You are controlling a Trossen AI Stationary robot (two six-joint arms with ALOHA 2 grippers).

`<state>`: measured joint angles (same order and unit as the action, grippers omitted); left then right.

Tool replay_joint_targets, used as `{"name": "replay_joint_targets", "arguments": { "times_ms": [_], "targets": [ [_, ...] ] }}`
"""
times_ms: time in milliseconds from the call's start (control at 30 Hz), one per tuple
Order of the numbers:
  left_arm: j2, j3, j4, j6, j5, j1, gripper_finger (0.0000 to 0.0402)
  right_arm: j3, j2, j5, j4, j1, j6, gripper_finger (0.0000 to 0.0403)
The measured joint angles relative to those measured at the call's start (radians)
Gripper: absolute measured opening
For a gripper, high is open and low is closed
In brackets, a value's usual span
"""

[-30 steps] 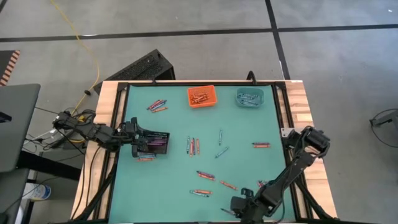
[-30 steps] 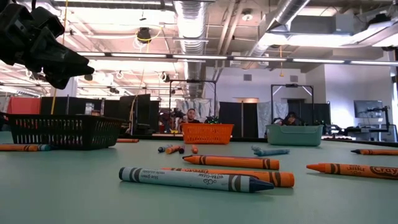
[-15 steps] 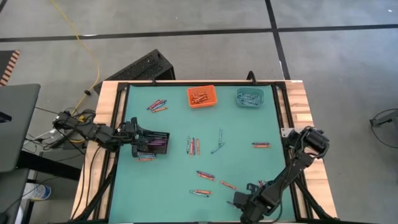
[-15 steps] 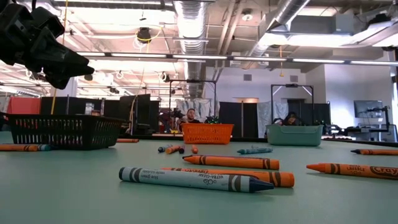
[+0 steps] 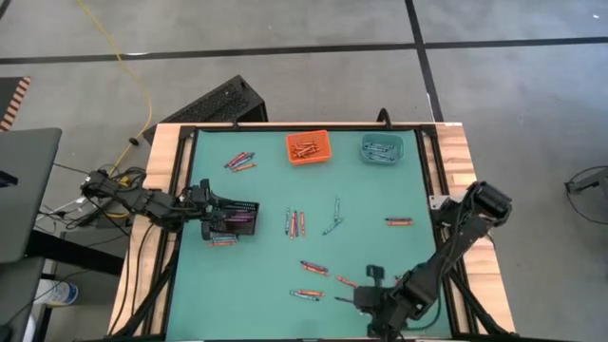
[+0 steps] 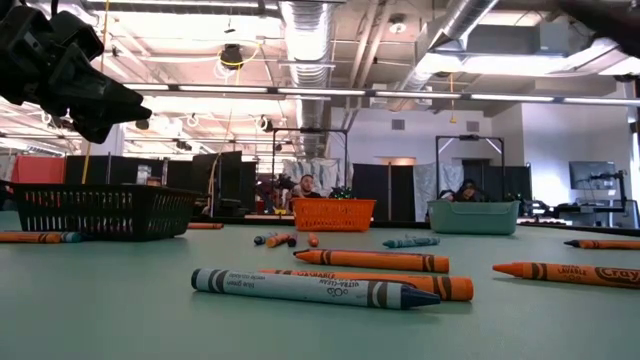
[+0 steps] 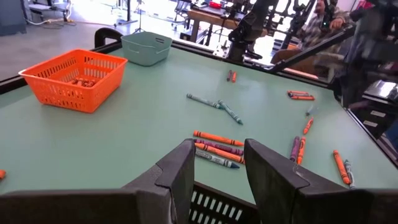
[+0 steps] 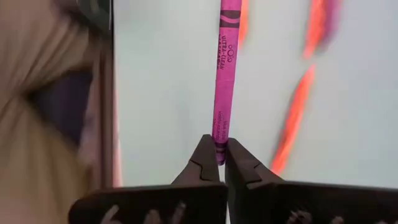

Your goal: Sort crayons

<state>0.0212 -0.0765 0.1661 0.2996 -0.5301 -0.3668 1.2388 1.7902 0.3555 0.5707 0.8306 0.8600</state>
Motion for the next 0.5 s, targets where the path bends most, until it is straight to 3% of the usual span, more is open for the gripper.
{"name": "replay_joint_targets", "arguments": {
  "times_ms": [133, 200, 333, 500],
  "targets": [
    [0.000, 0.000, 0.000, 0.000, 0.000, 0.000, 0.0128, 0.000, -0.004, 0.176, -0.133, -0.085, -0.244, 0.0003],
    [0.000, 0.000, 0.000, 0.000, 0.000, 0.000, 0.0128, 0.000, 0.004, 0.203, -0.239, -0.154, -0.357, 0.0004],
    [0.000, 0.000, 0.000, 0.000, 0.000, 0.000, 0.0128, 0.000, 0.017, 0.135, -0.437, -0.311, -0.562, 0.0005],
    [0.000, 0.000, 0.000, 0.000, 0.000, 0.000, 0.0128, 0.000, 0.049, -0.002, -0.724, -0.506, -0.692, 0.0005]
  ]
}}
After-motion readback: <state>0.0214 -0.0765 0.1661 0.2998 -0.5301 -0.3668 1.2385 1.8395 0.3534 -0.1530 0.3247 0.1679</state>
